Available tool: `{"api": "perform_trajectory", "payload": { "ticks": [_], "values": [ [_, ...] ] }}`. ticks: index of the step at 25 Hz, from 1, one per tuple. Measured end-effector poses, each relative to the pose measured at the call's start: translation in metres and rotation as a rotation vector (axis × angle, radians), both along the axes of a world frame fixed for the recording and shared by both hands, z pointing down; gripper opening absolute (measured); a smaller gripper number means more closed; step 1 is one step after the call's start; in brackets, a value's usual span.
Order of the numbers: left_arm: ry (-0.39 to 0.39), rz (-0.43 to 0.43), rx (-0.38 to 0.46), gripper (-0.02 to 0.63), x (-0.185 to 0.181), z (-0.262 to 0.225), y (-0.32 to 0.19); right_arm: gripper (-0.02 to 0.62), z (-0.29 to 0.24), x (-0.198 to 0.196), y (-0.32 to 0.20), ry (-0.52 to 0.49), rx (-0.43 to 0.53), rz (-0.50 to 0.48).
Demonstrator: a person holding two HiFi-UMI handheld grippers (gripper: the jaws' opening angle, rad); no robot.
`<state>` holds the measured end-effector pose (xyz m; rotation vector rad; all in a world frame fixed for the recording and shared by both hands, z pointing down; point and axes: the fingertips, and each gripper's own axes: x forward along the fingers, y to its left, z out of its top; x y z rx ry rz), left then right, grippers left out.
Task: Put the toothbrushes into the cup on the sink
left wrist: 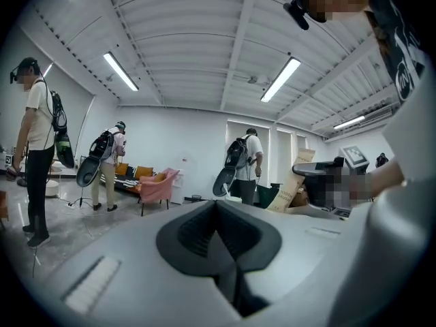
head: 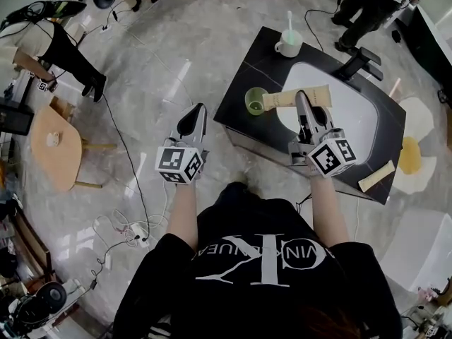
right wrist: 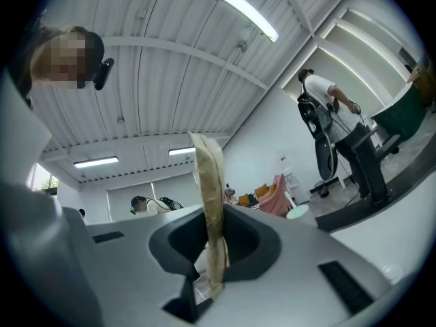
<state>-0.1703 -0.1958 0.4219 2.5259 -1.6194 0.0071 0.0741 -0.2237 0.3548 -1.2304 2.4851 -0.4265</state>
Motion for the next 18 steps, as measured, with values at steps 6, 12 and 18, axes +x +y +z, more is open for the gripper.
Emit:
{"api": "perform_trajectory", "payload": {
  "ticks": [6, 12, 18],
  "values": [
    [0.001, 0.001, -0.007, 0.012, -0.009, 0.000, -0.014, 0.051, 0.011, -0.016, -0.023, 0.028, -0.021, 0.001],
    [0.013, -0.008, -0.030, 0.012, -0.019, 0.008, -0.024, 0.051, 0.034, -0.031, -0.036, 0.100, -0.053, -0.010],
    [0.026, 0.000, -0.055, 0.012, -0.021, 0.019, -0.032, 0.051, 0.058, -0.041, -0.044, 0.168, -0.089, -0.020]
  ]
}}
